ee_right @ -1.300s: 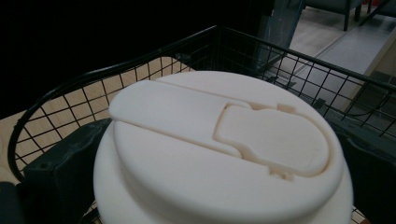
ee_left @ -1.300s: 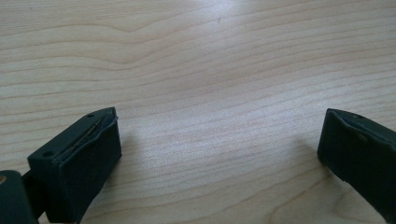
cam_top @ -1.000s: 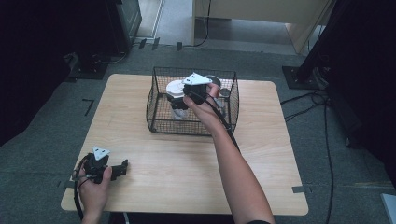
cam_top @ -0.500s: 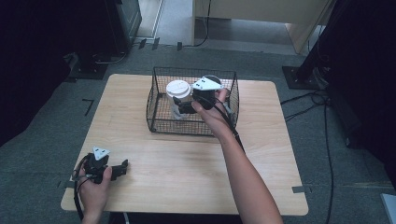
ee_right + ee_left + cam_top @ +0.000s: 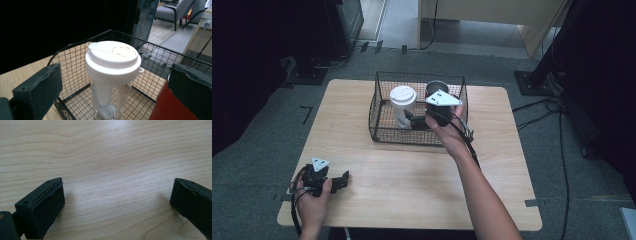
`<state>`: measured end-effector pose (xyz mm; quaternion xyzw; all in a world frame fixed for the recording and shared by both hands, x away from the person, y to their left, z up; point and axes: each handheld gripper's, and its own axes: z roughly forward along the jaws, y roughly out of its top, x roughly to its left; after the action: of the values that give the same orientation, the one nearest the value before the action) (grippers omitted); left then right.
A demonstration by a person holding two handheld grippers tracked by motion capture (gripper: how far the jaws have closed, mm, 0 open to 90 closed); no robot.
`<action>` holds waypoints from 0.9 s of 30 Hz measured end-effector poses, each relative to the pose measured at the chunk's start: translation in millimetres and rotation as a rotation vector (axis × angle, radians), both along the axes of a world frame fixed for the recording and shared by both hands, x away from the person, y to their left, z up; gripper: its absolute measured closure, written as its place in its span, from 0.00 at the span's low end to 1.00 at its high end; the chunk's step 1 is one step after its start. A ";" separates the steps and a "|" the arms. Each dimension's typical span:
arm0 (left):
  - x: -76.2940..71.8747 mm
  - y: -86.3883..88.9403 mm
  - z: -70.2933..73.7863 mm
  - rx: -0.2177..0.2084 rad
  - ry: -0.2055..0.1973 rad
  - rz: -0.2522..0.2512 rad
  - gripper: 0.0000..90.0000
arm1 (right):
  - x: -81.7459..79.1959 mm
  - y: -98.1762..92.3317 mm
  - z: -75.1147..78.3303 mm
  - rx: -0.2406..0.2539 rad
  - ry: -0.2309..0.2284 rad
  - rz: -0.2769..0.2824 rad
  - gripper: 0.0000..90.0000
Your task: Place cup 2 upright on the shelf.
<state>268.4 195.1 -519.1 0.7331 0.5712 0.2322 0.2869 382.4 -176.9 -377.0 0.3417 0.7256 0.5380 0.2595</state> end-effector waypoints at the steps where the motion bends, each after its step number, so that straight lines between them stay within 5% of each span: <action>1: 0.0 0.0 0.0 0.000 0.000 0.000 0.00 | -2.0 -1.7 -0.1 0.002 -0.003 -0.003 0.00; 27: 0.0 -0.2 -0.1 -0.001 -0.001 0.000 0.00 | -45.9 -64.2 -10.3 0.049 -0.020 -0.099 0.00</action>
<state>268.4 194.9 -519.2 0.7328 0.5712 0.2323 0.2878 336.5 -241.1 -387.3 0.3778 0.6917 0.5457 0.2846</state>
